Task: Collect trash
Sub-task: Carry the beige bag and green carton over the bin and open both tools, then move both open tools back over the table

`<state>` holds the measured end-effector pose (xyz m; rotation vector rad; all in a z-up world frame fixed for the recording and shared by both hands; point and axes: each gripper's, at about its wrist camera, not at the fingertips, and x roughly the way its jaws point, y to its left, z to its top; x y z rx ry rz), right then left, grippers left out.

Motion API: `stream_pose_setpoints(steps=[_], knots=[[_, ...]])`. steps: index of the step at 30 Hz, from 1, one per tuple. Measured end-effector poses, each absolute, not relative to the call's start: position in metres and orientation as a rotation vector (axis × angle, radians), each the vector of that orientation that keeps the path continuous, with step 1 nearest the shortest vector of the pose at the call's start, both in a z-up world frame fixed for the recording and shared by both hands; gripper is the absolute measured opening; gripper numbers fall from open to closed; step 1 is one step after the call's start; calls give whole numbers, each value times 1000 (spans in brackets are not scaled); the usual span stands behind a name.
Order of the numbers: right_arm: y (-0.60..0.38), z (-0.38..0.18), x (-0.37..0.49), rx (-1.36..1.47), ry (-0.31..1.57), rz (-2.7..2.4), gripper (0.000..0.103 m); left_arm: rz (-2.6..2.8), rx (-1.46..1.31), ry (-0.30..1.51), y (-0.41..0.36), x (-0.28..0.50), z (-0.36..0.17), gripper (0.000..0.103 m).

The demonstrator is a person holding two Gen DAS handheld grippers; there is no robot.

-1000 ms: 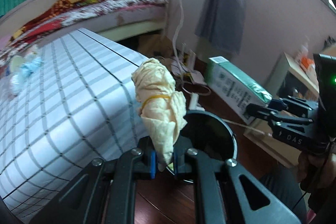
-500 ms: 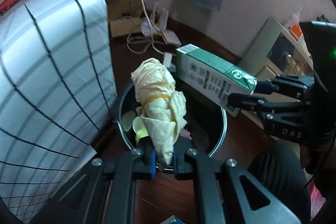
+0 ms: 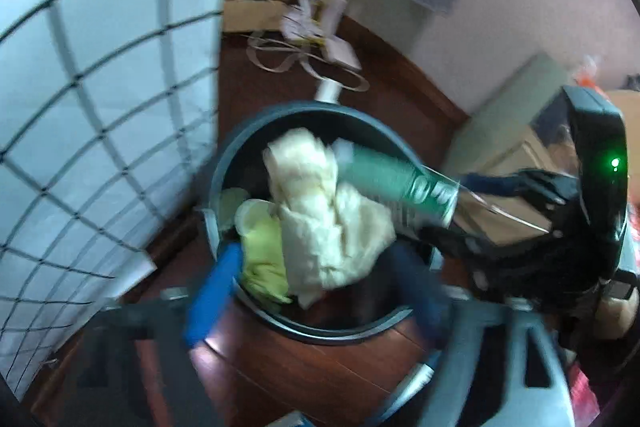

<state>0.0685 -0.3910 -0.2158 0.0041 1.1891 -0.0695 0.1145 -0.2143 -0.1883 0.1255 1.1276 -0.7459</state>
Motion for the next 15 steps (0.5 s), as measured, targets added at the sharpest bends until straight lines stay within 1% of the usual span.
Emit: stream_pose_setpoints(steps=[1, 3, 7, 15], knots=[[-395, -219, 68, 11, 1199, -93, 96, -725, 135, 1129, -210, 115, -189, 91], [-401, -223, 66, 41, 1217, -130, 96, -668, 146, 1121, -204, 115, -190, 98], [-407, -224, 58, 68, 1197, -171, 101, -611, 146, 1098, -192, 114, -188, 98], [-399, -215, 55, 63, 1154, -178, 101, -566, 145, 1056, -175, 110, -175, 99]])
